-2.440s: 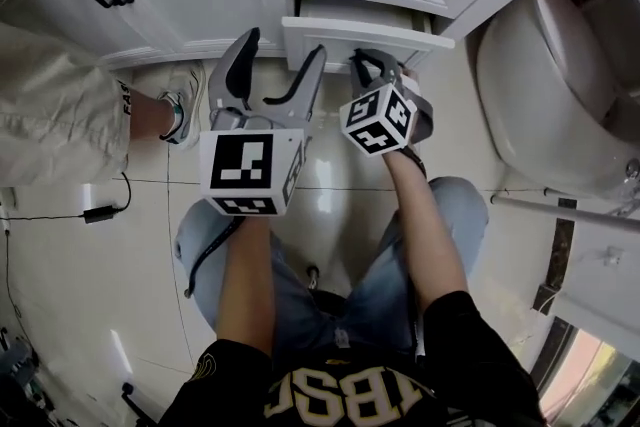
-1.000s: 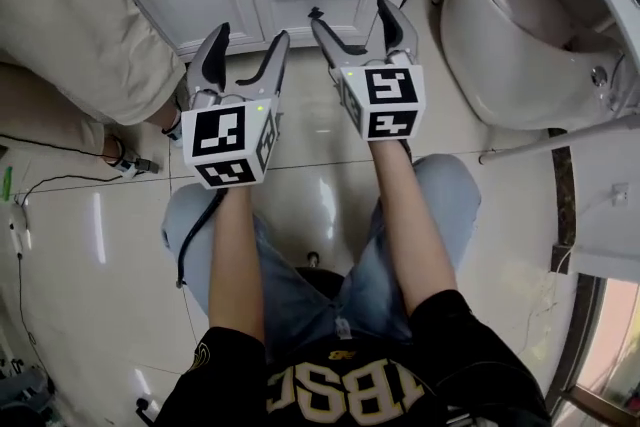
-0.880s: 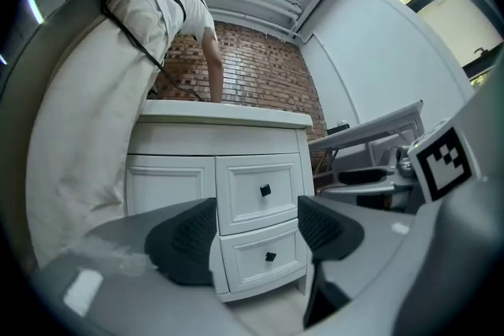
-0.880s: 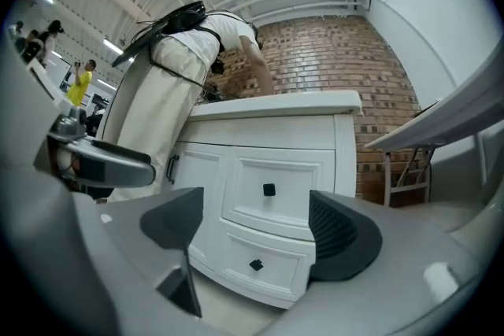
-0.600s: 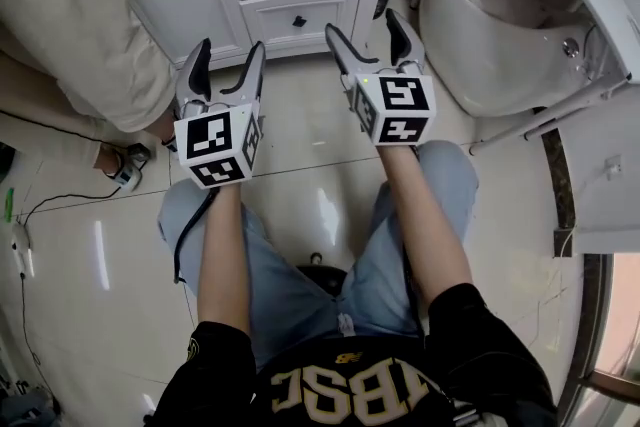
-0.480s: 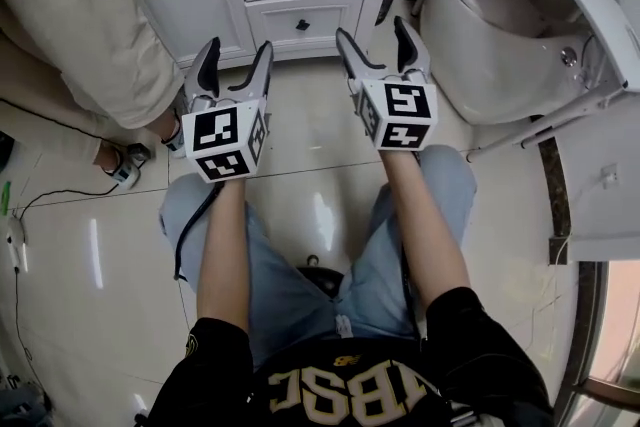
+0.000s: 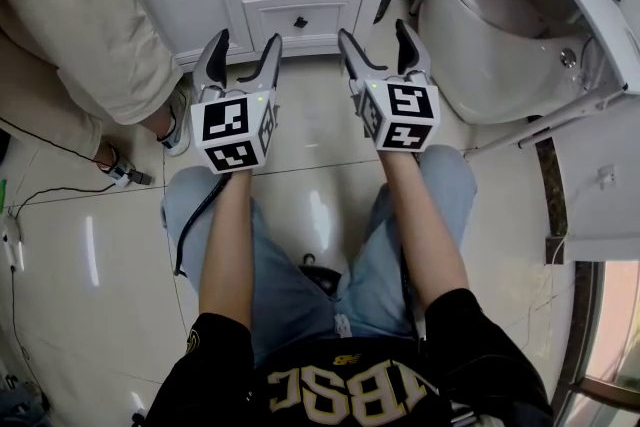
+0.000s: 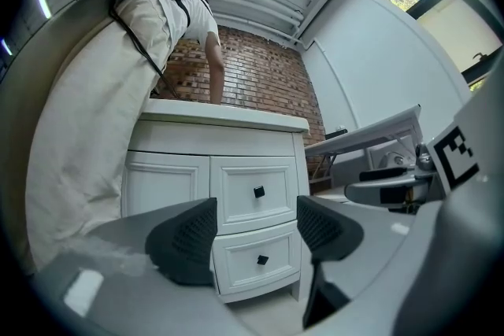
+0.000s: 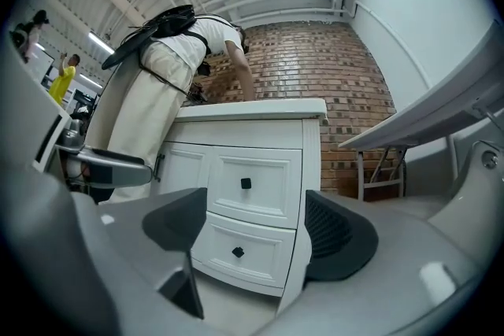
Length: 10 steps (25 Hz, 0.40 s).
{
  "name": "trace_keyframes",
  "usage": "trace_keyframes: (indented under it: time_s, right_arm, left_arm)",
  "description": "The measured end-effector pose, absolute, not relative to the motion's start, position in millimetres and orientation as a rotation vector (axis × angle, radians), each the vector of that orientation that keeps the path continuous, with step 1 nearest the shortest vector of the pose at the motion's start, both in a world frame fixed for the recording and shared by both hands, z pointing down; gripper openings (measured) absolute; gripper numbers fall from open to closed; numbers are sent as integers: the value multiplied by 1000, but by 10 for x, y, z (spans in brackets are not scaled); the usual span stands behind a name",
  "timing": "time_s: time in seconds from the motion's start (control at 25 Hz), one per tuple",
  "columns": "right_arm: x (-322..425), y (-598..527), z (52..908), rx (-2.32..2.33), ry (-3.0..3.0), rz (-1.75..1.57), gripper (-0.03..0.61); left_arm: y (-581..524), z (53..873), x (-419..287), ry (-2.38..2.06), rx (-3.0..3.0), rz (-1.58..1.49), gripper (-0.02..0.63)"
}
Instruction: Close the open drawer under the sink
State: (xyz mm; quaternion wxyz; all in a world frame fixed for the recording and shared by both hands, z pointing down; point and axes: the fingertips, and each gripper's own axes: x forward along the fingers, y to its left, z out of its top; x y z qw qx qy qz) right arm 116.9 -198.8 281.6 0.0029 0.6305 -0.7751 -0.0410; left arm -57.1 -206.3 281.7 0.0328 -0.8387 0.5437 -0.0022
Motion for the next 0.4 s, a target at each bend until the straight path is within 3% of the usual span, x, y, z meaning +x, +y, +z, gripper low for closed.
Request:
trace_keyframes:
  time_s: [0.4]
  right_arm:
    - [1124, -2062, 2824, 1957, -2475, -76, 372]
  left_arm:
    - [-2111, 2811, -533, 1681, -2586, -15, 319]
